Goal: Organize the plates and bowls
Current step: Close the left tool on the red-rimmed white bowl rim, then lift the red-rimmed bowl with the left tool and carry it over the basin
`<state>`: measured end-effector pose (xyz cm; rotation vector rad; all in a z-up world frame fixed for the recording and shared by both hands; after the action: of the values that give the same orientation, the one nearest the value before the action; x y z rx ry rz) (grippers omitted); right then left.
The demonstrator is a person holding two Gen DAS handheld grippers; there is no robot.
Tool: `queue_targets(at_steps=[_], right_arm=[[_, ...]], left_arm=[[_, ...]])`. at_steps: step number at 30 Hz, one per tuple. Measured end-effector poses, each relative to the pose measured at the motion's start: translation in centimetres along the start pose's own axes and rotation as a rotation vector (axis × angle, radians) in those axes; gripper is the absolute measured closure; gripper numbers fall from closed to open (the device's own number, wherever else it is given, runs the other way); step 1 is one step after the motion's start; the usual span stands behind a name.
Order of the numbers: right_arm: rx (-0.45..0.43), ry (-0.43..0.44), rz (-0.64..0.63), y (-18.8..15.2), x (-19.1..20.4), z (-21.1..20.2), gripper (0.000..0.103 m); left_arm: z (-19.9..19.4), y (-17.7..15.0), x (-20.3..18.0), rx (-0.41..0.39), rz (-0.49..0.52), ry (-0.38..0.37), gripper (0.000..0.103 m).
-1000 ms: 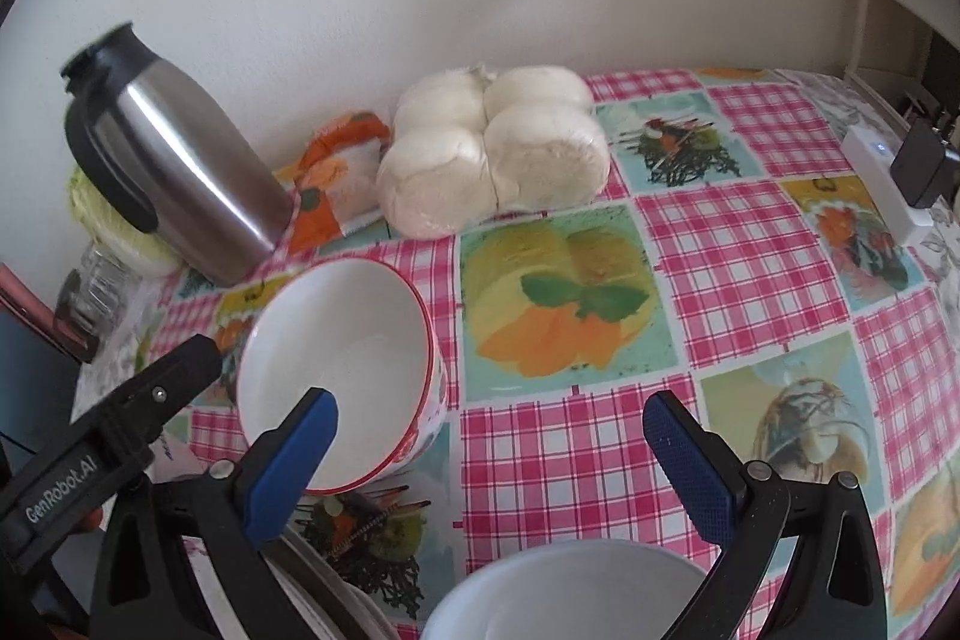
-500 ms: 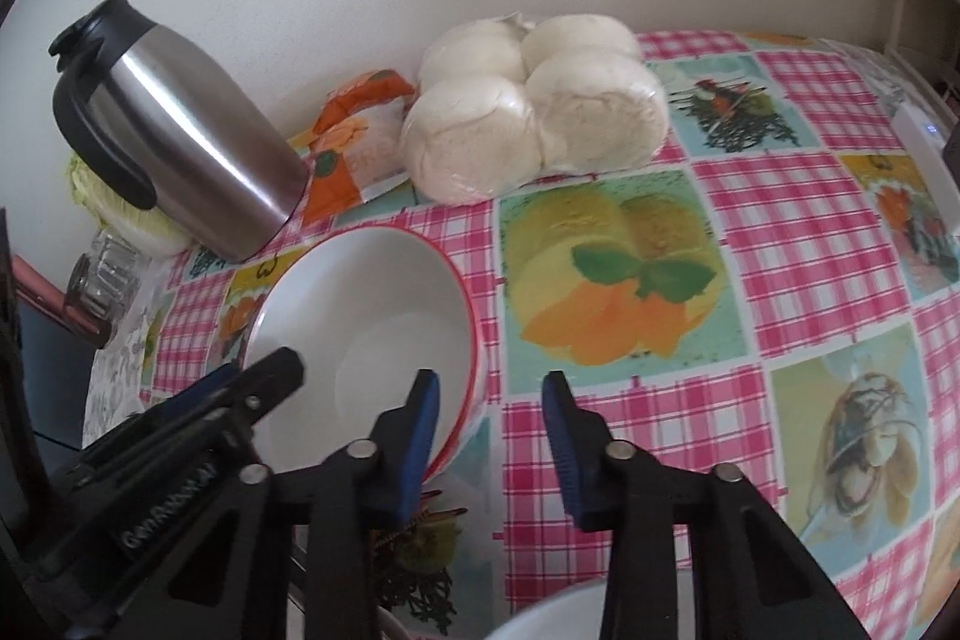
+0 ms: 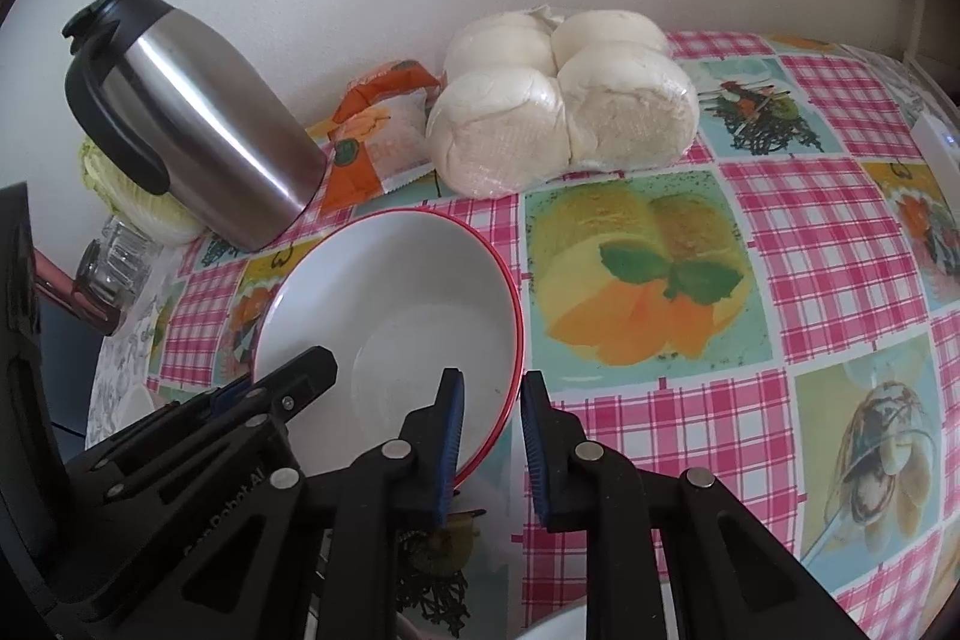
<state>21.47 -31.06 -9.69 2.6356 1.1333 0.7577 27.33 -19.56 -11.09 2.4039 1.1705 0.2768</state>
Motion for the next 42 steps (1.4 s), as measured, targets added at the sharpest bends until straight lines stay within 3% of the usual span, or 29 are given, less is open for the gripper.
queue_targets(at_steps=[11,19,31,42], right_arm=[[-0.091,0.034,-0.015,1.2,0.8,-5.0,0.082],[-0.124,0.048,-0.039,0.0,1.8,-9.7,0.082],[-0.197,0.060,-0.121,-4.5,4.6,-17.3,0.082],[-0.169,0.041,-0.179,-9.6,5.0,-18.2,0.082]], left_arm=[[-5.5,1.2,-1.1,-0.089,0.015,0.007,0.088],[-11.4,0.6,-1.2,-0.139,0.006,0.011,0.088],[-19.4,-2.6,-1.3,-0.226,0.003,0.058,0.088],[-20.1,-7.3,-0.4,-0.200,-0.041,0.048,0.088]])
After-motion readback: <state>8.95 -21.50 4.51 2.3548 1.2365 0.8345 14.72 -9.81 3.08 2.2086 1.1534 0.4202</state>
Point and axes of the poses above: each gripper's, at about its wrist camera, not at the fingertips, and z roughly the way its jaws point, x to its left, y to its top, the point moved 3 cm from there along z, roughly the way its jaws point, and after that the axes turned 15 degrees about z, right-handed, at the moved point
